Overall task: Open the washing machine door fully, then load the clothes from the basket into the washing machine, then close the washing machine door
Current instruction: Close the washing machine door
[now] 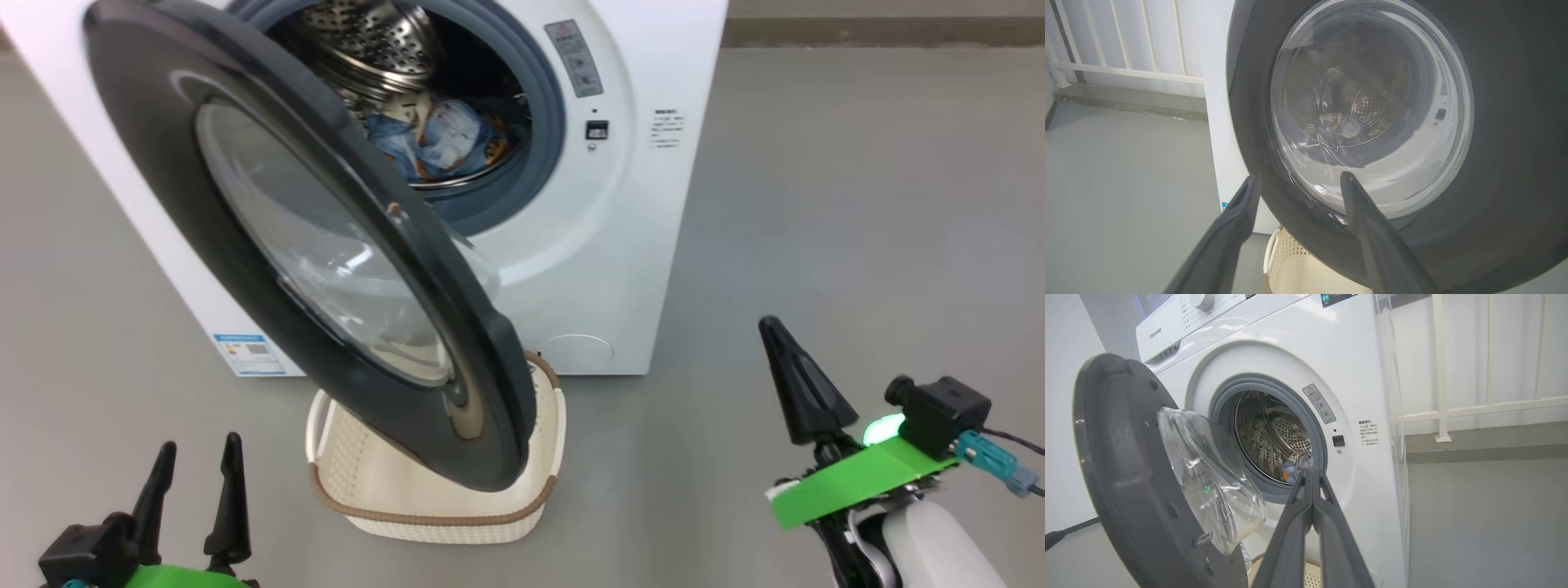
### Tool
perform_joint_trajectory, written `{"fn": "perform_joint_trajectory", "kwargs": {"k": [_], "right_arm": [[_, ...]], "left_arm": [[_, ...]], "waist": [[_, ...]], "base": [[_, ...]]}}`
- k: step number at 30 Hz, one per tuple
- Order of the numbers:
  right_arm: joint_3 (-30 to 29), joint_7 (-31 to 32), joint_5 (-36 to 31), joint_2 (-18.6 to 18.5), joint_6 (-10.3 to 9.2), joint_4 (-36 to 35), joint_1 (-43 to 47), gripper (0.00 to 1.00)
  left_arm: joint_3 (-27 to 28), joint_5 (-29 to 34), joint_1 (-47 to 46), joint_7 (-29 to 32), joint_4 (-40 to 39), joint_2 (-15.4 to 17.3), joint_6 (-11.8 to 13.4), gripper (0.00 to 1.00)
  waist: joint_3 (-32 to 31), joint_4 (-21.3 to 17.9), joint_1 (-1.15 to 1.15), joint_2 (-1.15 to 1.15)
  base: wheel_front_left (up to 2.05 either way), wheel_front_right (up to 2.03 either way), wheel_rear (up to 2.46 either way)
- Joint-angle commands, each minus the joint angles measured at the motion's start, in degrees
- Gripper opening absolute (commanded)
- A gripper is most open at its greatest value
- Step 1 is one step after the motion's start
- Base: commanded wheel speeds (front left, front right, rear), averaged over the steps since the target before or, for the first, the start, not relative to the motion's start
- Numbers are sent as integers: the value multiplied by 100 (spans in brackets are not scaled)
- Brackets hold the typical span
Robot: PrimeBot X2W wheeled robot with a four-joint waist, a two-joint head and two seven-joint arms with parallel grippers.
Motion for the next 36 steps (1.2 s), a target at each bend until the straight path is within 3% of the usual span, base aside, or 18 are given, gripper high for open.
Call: {"fn": "perform_joint_trajectory", "kwargs": {"k": [1,15,24,26,29,36], "right_arm": [[155,-28,43,6,9,-183,-199,0],[917,-28,873,228,9,-1211,-693,0],[1811,-28,1089,80,9,-1536,-888,0],[2296,-28,1095,-91,9,-1709,-983,0],[2658,-28,955,-331,9,-1542,-991,0],[2859,-28,769,-493,9,-928,-1003,0]], "left_arm": [[186,22,-129,-52,-133,94,-15,100],[-32,-21,-111,-52,-28,120,-15,100],[-122,-62,-121,-52,27,109,-15,100],[-132,-73,-120,-52,32,106,-15,100],[-141,-77,-115,-52,45,96,-15,100],[-158,-99,-159,-52,44,67,-15,100]], "waist": [[-40,78,0,0],[-135,551,0,0],[-169,832,0,0],[-159,928,0,0],[-154,1021,0,0],[-64,1232,0,0]], "base": [[0,0,0],[0,0,0],[0,0,0],[0,0,0],[0,0,0],[0,0,0]]}}
